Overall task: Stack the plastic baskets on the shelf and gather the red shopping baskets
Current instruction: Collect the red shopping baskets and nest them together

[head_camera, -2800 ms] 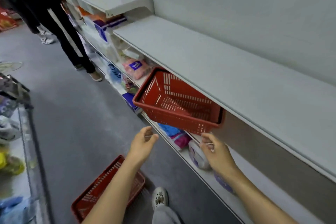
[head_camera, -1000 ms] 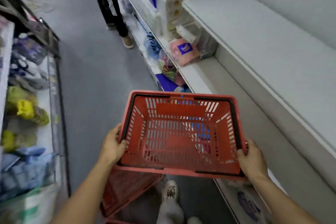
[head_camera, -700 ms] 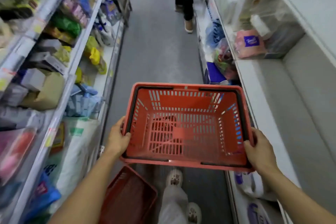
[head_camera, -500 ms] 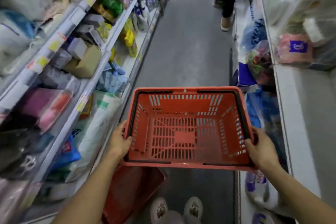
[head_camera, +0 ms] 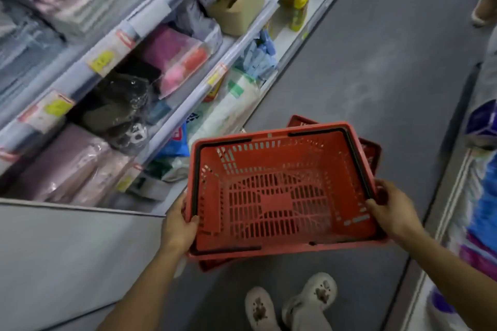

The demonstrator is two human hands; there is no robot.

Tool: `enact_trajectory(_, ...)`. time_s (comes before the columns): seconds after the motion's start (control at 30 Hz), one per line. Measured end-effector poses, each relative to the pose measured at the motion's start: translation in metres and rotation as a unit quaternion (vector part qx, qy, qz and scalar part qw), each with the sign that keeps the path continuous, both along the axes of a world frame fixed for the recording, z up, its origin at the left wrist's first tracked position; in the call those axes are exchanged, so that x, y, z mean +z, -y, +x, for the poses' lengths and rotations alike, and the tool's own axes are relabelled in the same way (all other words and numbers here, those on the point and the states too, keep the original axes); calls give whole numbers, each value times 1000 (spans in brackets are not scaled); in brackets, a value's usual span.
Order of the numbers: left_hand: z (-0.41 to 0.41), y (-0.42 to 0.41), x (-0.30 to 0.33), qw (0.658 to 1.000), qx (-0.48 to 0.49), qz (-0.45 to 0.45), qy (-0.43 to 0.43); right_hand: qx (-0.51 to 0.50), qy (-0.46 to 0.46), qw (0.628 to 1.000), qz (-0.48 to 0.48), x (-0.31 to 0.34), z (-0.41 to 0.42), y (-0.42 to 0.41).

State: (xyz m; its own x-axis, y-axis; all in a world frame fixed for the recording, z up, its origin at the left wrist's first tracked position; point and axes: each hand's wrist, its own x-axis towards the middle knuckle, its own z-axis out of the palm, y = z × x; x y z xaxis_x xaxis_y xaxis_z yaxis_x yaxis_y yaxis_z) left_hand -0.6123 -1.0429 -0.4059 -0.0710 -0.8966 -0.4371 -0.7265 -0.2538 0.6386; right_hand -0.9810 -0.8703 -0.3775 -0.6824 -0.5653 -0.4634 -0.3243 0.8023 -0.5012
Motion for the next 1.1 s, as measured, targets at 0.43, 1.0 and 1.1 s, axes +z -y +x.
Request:
enact_trajectory(0.43, 110, -38, -167, 992, 101, 40, 65, 150, 13, 989, 2, -171, 77, 68)
enact_trajectory(1.0, 149, -58, -263, 979, 185, 35, 75, 146, 20, 988, -53, -257, 122, 53)
enact_trajectory(1.1, 150, -50, -273, 982, 172, 33, 76, 138, 28, 989, -44, -271, 126, 51)
